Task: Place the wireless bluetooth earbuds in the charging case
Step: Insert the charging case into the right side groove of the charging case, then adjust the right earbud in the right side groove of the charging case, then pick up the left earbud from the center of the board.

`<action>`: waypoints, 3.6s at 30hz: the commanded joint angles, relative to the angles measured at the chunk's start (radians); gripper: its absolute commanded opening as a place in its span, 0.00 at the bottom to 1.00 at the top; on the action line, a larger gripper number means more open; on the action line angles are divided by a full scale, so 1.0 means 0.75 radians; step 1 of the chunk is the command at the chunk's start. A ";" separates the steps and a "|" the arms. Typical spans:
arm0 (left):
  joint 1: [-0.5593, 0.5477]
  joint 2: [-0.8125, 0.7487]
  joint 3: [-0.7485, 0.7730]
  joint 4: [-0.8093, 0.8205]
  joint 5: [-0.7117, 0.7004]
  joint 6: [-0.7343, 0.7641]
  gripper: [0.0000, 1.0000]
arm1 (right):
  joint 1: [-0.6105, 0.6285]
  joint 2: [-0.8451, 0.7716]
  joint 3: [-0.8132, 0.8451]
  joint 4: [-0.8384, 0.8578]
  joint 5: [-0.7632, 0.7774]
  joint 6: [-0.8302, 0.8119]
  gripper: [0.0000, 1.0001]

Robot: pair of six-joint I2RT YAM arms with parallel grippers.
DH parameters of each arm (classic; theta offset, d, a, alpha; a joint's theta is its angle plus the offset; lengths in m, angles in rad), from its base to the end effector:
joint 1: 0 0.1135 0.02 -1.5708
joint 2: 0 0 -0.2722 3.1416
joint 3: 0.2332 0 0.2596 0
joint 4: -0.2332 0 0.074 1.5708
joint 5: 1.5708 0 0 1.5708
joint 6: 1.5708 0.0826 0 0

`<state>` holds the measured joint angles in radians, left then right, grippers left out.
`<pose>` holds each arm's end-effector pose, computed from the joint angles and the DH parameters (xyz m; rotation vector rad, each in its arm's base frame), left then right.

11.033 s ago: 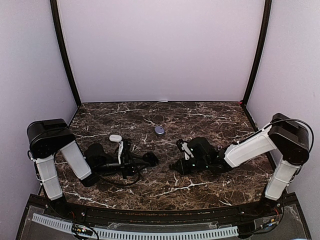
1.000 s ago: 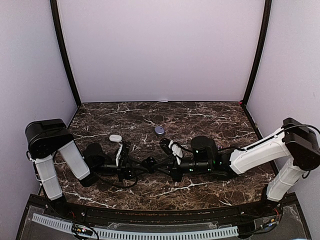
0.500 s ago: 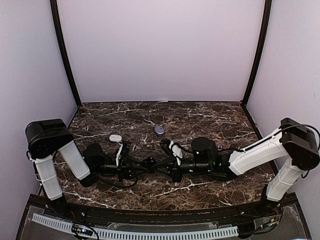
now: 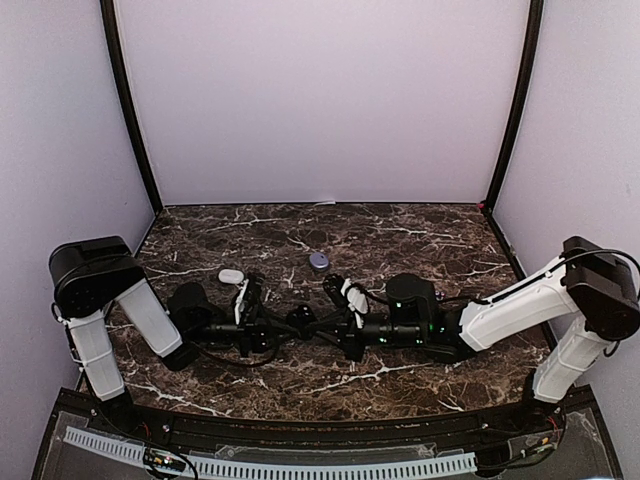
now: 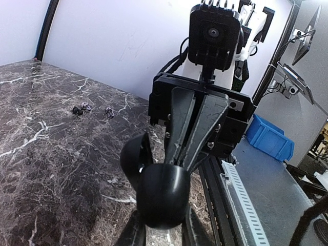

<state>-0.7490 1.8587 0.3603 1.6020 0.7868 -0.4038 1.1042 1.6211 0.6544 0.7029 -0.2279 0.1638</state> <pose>0.1850 -0.2519 0.1406 0.9625 1.3946 -1.4663 0.1523 0.3439 0.1713 -1.0439 1.6740 1.0727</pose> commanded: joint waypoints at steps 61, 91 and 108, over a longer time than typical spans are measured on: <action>-0.016 -0.151 0.041 0.123 -0.004 0.030 0.17 | 0.033 -0.100 0.100 -0.162 0.026 -0.008 0.00; -0.017 -0.081 -0.025 0.054 -0.094 0.317 0.17 | -0.174 -0.680 -0.117 -0.852 0.694 0.207 0.15; -0.056 -0.059 -0.010 -0.014 -0.167 0.411 0.17 | -0.661 -0.529 -0.021 -1.218 0.625 0.415 0.19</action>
<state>-0.7822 1.8141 0.3515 1.5734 0.6724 -0.1192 0.6548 1.1660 0.5865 -0.1822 0.2760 0.4271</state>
